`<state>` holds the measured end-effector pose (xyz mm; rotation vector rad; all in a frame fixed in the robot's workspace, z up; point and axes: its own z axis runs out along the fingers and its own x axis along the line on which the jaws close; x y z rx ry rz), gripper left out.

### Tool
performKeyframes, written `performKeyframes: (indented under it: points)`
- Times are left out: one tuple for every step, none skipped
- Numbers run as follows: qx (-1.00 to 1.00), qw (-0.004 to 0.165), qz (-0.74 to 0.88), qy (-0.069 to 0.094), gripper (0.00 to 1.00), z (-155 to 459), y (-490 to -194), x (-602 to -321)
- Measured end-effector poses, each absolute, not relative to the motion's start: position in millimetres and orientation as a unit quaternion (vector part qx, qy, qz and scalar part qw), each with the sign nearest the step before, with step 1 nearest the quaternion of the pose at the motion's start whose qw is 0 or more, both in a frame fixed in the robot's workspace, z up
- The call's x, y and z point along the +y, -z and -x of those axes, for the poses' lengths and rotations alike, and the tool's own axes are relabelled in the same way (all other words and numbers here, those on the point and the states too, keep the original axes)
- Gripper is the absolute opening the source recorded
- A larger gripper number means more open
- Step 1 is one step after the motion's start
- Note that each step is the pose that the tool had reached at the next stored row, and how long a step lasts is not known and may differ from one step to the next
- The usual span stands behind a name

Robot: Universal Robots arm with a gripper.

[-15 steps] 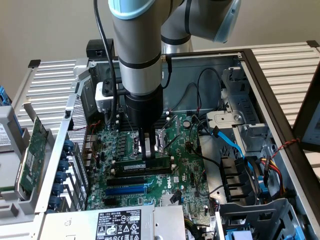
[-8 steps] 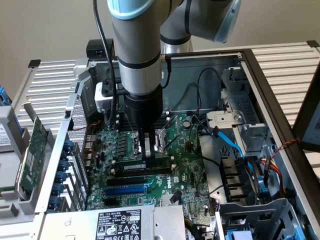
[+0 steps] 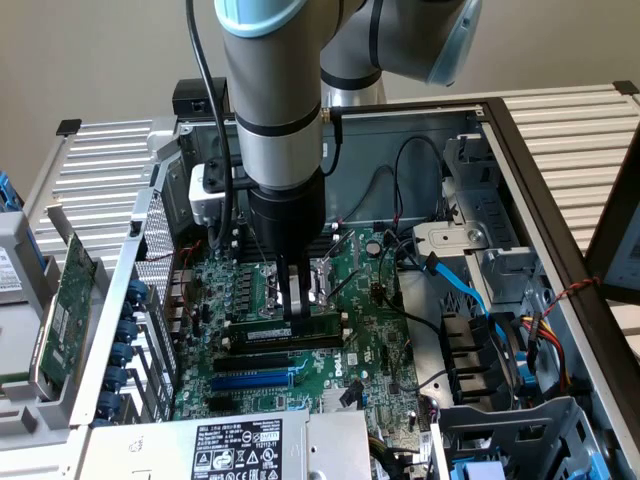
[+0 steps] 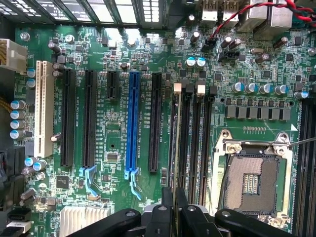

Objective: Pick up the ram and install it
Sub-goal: 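Insert the ram into the slot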

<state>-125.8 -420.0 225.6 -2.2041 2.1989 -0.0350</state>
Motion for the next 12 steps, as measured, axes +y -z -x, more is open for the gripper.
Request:
performKeyframes:
  points:
    - [0.706, 0.014, 0.708, 0.011, 0.14, 125.7, -225.6, -420.0]
    - [0.706, 0.014, 0.708, 0.011, 0.14, 125.7, -225.6, -420.0]
    - [0.706, 0.015, 0.708, 0.012, 0.14, 125.7, -225.6, -419.9]
    - [0.706, 0.015, 0.708, 0.012, 0.14, 125.7, -225.6, -420.0]
    - [0.706, 0.015, 0.708, 0.012, 0.14, 125.7, -225.6, -420.0]
    - [0.706, 0.015, 0.708, 0.013, 0.14, 125.8, -225.7, -420.0]
    - [0.706, 0.016, 0.708, 0.013, 0.14, 125.7, -225.6, -420.0]
    - [0.706, 0.016, 0.708, 0.013, 0.14, 125.7, -225.6, -420.0]
    - [0.706, 0.016, 0.708, 0.013, 0.14, 125.7, -225.7, -420.0]
    - [0.706, 0.016, 0.708, 0.013, 0.14, 125.7, -225.9, -420.0]
    - [0.706, 0.016, 0.708, 0.013, 0.14, 125.8, -226.7, -420.1]
    - [0.706, 0.016, 0.708, 0.013, 0.14, 125.8, -227.8, -420.0]
